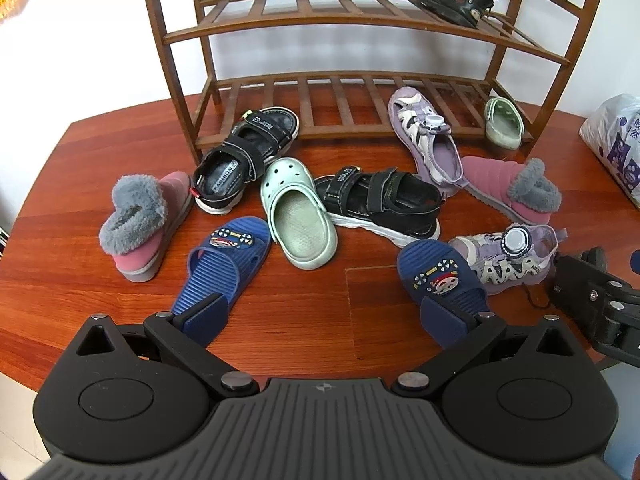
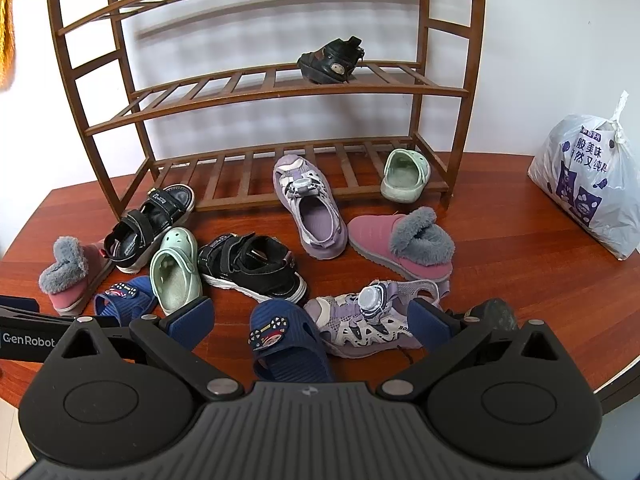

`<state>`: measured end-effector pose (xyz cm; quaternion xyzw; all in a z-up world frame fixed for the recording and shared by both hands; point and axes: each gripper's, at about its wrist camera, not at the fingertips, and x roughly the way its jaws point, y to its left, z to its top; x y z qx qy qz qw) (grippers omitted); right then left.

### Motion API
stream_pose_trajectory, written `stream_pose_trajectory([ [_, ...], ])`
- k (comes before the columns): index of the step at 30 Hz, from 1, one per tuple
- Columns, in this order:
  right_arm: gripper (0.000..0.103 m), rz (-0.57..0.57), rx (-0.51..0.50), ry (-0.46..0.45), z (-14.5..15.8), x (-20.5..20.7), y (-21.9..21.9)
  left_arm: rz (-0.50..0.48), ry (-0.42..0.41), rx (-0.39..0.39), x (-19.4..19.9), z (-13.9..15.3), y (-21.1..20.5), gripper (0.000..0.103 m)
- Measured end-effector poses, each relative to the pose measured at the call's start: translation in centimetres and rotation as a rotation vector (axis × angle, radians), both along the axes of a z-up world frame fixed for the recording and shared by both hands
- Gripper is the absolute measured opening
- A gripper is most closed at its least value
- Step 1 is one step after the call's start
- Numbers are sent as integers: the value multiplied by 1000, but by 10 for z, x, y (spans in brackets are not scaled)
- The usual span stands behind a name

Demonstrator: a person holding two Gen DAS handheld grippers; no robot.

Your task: Organize scattered shoes

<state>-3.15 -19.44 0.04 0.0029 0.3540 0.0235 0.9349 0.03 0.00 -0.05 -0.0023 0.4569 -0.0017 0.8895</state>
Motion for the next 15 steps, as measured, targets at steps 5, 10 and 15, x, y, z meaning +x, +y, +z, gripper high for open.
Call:
stream_pose_trajectory([
  [5,103,-3,0,1,0,0,0,-7,9,-8,3,-4,0,103],
  [10,103,-1,4,2,0,6,-4,-14,18,-17,5,-8,1,103],
  [15,103,0,15,-1,5,12,-8,-19,16,-14,8,-9,-1,103],
])
